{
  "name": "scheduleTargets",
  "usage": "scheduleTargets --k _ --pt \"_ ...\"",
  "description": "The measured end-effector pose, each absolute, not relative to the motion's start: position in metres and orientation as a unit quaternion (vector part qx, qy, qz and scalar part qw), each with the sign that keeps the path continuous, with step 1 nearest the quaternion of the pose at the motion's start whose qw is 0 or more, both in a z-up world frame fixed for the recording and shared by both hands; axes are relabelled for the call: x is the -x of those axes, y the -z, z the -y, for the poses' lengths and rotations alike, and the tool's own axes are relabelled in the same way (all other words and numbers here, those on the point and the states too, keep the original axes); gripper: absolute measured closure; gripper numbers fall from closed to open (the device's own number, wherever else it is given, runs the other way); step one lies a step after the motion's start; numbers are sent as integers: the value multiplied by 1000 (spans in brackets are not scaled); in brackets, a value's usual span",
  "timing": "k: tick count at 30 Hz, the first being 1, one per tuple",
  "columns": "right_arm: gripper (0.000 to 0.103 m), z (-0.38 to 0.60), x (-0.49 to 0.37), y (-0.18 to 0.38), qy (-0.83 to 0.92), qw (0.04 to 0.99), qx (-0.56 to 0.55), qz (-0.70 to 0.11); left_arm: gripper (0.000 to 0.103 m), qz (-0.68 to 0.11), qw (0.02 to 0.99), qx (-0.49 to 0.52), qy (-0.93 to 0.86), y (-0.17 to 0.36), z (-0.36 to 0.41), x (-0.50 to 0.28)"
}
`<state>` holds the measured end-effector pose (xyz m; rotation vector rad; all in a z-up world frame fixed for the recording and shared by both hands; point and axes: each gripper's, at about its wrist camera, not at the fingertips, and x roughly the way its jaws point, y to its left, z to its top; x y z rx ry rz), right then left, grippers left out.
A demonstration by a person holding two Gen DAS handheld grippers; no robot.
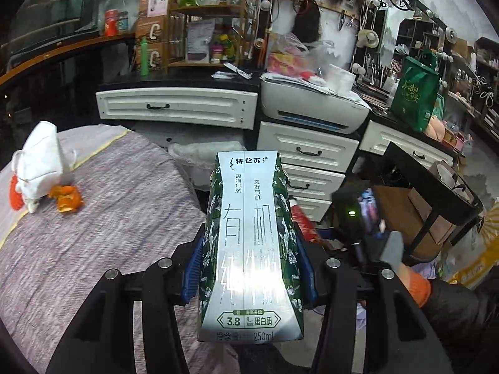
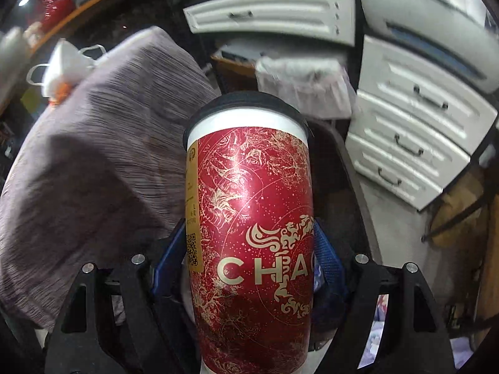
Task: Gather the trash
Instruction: 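Carry the red cup and green carton to the black bin and release both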
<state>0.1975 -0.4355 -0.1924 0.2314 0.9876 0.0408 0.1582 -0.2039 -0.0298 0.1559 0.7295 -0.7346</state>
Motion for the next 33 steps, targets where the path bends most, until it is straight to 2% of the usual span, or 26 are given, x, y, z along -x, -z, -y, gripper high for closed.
scheduleTargets --k 10,13,24,33 --pt "25 446 -225 249 8 848 -119 -516 53 -376 851 -87 355 59 236 -164" --pt "22 449 -224 252 16 848 -122 -516 53 -385 848 -90 354 67 243 -166" --pt "22 472 -165 209 50 874 -99 -474 53 -421 820 -132 365 107 292 -167" --pt "22 515 -110 199 99 875 -123 -457 53 -462 794 -168 356 156 326 -173"
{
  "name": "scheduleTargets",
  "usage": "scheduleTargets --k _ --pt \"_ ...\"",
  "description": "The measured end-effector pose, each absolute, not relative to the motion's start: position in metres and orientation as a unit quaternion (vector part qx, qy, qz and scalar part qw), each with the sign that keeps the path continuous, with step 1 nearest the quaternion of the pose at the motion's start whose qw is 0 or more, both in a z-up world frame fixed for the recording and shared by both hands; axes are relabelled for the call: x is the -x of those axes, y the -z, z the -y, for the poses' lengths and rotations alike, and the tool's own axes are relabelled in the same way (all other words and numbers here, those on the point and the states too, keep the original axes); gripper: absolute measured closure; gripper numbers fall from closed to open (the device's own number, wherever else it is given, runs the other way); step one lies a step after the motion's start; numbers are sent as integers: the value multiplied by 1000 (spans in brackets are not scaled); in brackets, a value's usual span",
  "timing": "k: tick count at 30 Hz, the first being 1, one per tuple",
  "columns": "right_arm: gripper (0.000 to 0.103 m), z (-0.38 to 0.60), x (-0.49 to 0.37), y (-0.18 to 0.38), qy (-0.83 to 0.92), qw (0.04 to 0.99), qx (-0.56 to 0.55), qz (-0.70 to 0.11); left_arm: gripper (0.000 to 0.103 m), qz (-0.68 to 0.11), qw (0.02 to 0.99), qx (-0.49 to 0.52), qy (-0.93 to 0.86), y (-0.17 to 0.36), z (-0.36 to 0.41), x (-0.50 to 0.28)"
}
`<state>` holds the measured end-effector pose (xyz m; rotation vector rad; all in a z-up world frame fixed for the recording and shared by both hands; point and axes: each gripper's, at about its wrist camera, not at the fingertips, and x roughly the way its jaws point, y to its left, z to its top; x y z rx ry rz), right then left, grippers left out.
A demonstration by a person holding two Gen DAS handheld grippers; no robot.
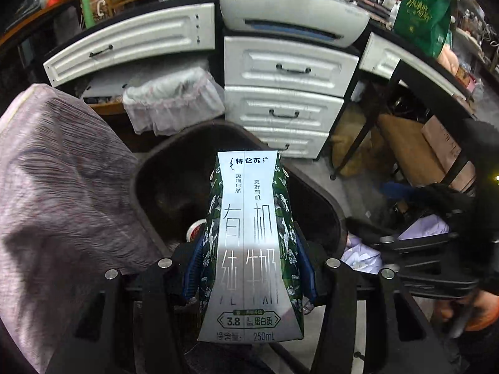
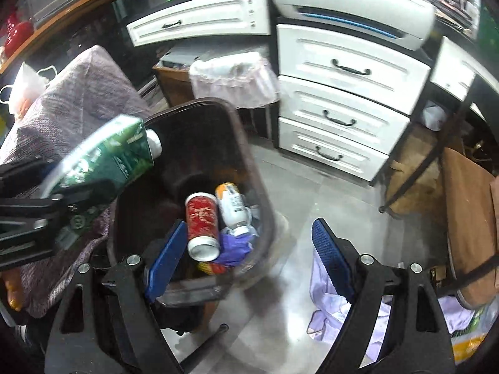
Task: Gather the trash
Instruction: 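Carry the red cup and green carton to the black bin and release both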
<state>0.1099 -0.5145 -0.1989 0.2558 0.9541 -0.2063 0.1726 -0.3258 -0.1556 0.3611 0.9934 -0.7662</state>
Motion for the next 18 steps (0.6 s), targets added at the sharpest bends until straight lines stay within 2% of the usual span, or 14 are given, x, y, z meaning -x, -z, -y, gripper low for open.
scheduleTargets --k 14,17,18 --pt "22 544 -86 187 132 880 -150 -430 51 -490 781 -185 341 189 349 -178" --pt "22 543 -87 184 132 882 -144 -430 41 -493 778 -183 344 189 350 -178" --pt "22 543 -86 182 133 883 -142 -428 34 -491 779 -179 346 186 349 -177"
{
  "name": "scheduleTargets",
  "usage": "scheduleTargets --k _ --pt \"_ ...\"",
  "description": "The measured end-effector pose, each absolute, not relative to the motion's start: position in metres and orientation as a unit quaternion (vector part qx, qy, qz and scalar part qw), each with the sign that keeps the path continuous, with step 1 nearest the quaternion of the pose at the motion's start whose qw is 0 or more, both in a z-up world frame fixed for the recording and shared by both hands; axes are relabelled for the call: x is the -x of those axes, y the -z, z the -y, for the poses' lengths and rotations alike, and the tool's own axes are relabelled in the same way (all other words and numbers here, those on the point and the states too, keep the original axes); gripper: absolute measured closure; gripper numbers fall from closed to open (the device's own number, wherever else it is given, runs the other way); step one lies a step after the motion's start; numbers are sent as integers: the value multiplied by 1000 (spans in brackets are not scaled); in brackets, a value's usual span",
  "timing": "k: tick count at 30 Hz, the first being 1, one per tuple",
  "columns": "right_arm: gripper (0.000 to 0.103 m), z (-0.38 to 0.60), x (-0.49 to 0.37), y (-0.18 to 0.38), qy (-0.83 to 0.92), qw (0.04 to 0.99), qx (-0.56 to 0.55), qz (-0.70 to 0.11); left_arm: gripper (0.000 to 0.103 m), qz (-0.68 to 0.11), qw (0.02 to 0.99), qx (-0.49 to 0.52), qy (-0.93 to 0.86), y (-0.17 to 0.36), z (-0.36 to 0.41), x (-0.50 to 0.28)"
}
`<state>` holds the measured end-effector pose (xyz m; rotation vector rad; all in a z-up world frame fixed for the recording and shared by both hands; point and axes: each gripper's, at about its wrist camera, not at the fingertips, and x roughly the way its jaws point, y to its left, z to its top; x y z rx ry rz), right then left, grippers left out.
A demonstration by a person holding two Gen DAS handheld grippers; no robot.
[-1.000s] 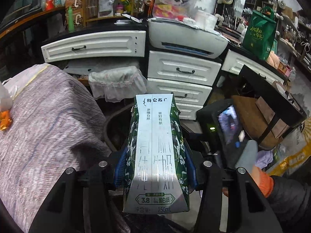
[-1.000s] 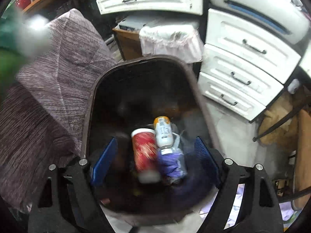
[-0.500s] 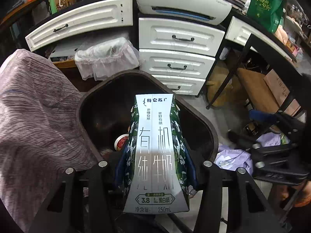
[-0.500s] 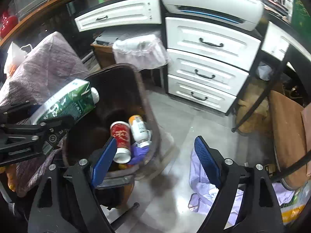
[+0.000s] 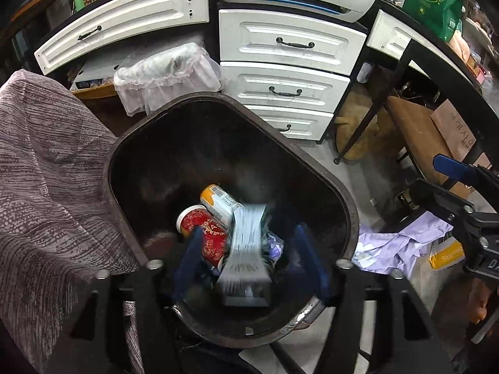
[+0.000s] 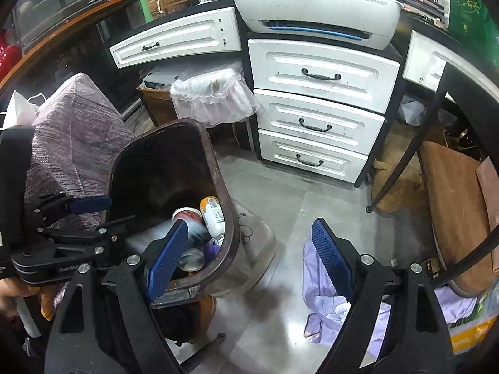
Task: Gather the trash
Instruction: 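Carry the red cup and green carton to the black bin and release both, then move both tools back over the table toward the mask and net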
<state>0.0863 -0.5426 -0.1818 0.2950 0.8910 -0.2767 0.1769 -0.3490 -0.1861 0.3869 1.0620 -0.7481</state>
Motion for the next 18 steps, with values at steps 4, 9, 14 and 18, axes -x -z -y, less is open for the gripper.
scheduleTargets --k 4,9,14,18 --pt "22 541 -86 174 135 887 -143 -418 23 -482 788 -154 352 170 341 -174" --pt "22 534 -87 161 126 894 -139 -407 19 -468 797 -124 362 139 325 -164" --pt "22 525 -91 148 107 900 -144 -398 14 -418 822 -120 367 98 303 -147" --pt "22 508 -97 137 86 906 -134 -392 10 -381 844 -123 357 69 278 -141"
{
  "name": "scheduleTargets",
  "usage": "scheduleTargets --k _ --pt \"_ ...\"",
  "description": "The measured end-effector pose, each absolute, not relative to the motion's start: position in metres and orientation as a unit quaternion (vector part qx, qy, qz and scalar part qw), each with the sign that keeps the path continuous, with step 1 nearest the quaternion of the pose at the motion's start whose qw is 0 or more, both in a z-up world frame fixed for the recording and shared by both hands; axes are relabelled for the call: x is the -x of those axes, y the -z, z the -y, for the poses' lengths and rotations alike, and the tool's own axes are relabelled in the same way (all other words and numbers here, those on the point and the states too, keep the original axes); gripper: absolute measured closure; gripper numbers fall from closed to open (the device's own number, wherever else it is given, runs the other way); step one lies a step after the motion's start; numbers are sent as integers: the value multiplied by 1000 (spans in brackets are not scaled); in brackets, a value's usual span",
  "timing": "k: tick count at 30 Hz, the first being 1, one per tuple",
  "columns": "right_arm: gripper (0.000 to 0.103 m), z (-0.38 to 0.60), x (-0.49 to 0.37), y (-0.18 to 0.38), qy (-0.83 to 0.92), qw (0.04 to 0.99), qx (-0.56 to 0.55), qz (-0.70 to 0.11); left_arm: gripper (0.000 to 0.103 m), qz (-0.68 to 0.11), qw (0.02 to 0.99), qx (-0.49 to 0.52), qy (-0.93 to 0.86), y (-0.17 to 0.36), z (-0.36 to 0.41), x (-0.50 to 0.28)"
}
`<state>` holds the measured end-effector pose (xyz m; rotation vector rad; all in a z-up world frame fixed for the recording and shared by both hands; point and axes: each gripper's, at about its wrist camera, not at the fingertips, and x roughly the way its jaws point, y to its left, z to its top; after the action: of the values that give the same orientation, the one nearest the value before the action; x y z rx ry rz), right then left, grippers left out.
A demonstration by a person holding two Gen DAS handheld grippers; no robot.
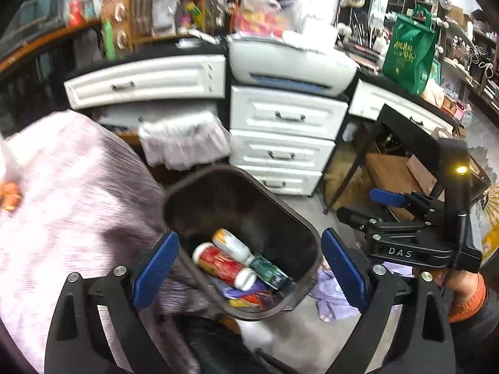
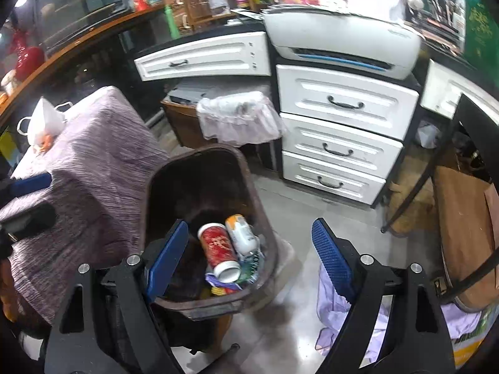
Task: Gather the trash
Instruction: 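Move both tools back over the table toward the mask and net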
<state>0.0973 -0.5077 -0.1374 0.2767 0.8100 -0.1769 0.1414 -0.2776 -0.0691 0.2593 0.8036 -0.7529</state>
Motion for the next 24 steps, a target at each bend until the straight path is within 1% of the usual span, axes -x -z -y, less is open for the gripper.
scheduleTargets --k 5,12,17,24 --pt "22 477 -110 123 47 914 -114 -386 9 -355 871 -120 317 44 235 -149" --pt "22 424 -134 97 -23 924 -92 -371 7 -336 901 -109 252 22 164 -165" --pt "22 378 -159 77 -83 926 -80 -360 7 -336 915 -105 196 15 110 -182" --pt "22 308 -199 50 -171 924 -58 -338 7 -351 926 -64 121 13 19 -213"
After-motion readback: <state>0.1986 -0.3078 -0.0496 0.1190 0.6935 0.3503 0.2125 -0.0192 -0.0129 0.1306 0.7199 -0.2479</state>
